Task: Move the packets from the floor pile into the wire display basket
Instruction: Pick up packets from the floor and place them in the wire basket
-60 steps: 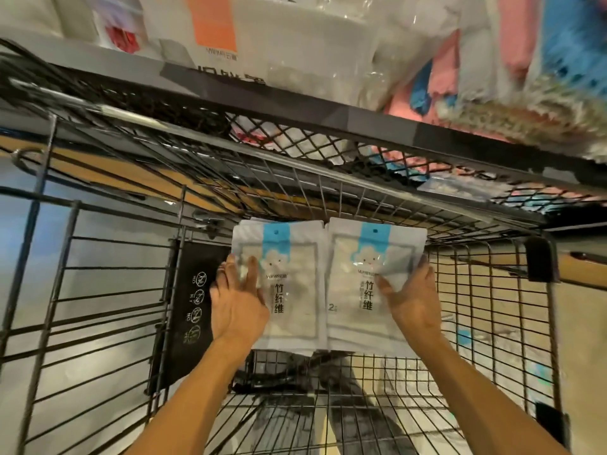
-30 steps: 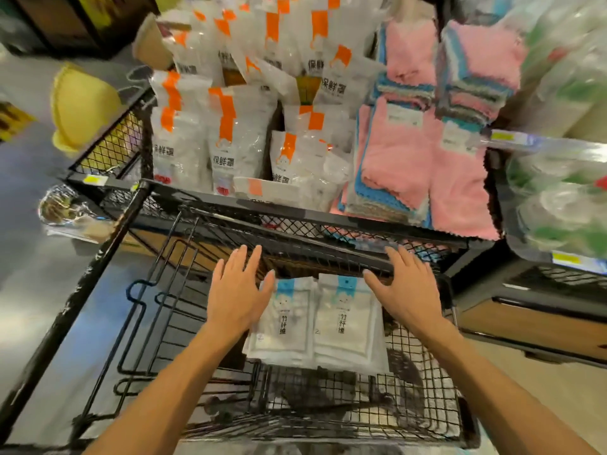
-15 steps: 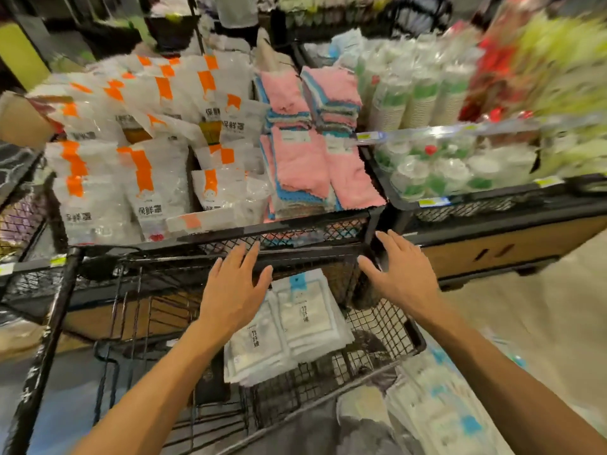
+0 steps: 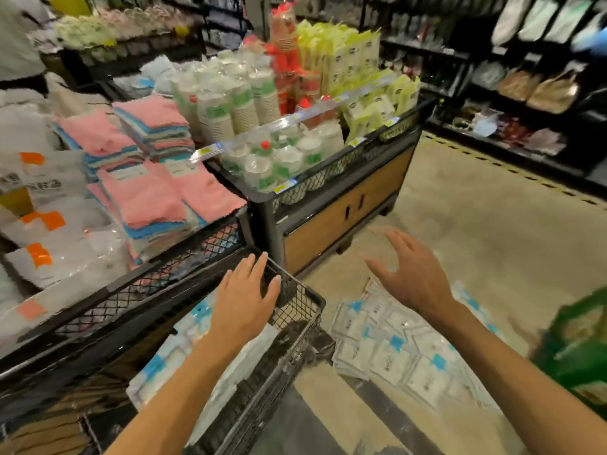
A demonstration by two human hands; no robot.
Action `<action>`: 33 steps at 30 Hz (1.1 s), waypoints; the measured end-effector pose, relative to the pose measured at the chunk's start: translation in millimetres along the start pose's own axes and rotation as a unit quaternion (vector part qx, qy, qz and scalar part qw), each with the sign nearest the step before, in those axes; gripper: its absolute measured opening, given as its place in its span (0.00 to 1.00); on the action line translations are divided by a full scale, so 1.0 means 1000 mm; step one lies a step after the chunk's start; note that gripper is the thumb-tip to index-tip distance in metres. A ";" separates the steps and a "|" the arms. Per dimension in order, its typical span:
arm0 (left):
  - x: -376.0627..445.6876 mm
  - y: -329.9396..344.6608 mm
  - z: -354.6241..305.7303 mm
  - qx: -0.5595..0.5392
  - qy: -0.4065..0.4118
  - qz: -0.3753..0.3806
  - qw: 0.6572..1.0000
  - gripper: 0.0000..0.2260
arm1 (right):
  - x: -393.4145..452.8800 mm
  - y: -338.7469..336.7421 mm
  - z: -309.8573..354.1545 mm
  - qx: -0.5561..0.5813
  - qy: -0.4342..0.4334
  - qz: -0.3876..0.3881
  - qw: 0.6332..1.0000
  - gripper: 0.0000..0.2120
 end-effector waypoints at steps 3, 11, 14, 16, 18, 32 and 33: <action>0.022 0.017 -0.042 0.009 0.037 0.007 0.999 0.28 | -0.005 -0.011 -0.044 0.019 0.032 -0.015 0.999 0.34; 0.069 0.089 -0.146 0.029 0.097 0.051 0.994 0.28 | -0.005 -0.016 -0.179 0.024 0.123 0.010 0.992 0.35; 0.077 0.118 -0.176 0.038 0.107 0.066 0.991 0.27 | -0.008 -0.013 -0.223 0.022 0.155 0.013 0.988 0.35; 0.082 0.137 -0.190 0.042 0.108 0.088 0.989 0.26 | -0.012 -0.006 -0.248 0.014 0.178 0.031 0.983 0.36; 0.090 0.152 -0.199 0.047 0.105 0.108 0.988 0.26 | -0.017 0.002 -0.270 0.013 0.202 0.033 0.979 0.37; 0.200 0.286 -0.184 0.113 0.150 0.224 0.956 0.27 | -0.021 0.078 -0.356 -0.001 0.372 0.079 0.925 0.40; 0.210 0.296 -0.183 0.111 0.154 0.230 0.955 0.28 | -0.017 0.082 -0.360 0.001 0.381 0.077 0.921 0.40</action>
Point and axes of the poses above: each hand's wrist, its own x-axis towards the middle knuckle, its own y-axis out of the palm, z = x × y, the point moved 6 cm from there along x, towards the middle knuckle, and after that the axes turned 6 degrees about y, right-handed, at the moved point
